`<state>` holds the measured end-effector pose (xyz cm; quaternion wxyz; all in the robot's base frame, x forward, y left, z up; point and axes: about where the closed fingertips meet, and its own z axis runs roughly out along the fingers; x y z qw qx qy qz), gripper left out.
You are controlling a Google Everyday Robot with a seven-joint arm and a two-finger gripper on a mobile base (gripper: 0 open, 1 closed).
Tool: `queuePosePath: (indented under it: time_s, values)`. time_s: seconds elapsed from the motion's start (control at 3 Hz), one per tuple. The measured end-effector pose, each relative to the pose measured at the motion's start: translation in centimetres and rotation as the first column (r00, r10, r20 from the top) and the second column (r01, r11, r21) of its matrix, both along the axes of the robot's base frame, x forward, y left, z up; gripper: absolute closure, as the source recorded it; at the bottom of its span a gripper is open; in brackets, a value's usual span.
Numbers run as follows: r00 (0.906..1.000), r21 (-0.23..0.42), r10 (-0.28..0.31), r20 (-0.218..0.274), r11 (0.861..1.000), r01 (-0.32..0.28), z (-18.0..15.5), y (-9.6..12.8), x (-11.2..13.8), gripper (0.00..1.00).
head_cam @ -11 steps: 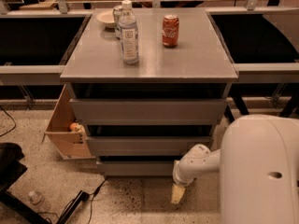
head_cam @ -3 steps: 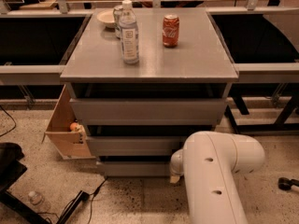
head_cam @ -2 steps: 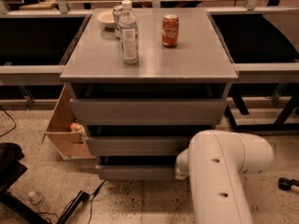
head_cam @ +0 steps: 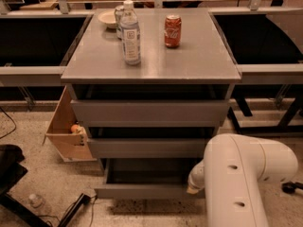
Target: Open bottom drawer
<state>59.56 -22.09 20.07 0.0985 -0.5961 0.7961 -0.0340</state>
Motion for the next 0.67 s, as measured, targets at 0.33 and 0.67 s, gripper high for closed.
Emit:
queuePosePath:
  time_s: [0.33,0.67]
  values:
    - [1.0,0.0,0.0,0.0,1.0,0.0,0.0,0.3,0.0,1.0]
    - [0.9998,-0.005,-0.017,0.003,1.0,0.017,0.0,-0.9,-0.9,1.0]
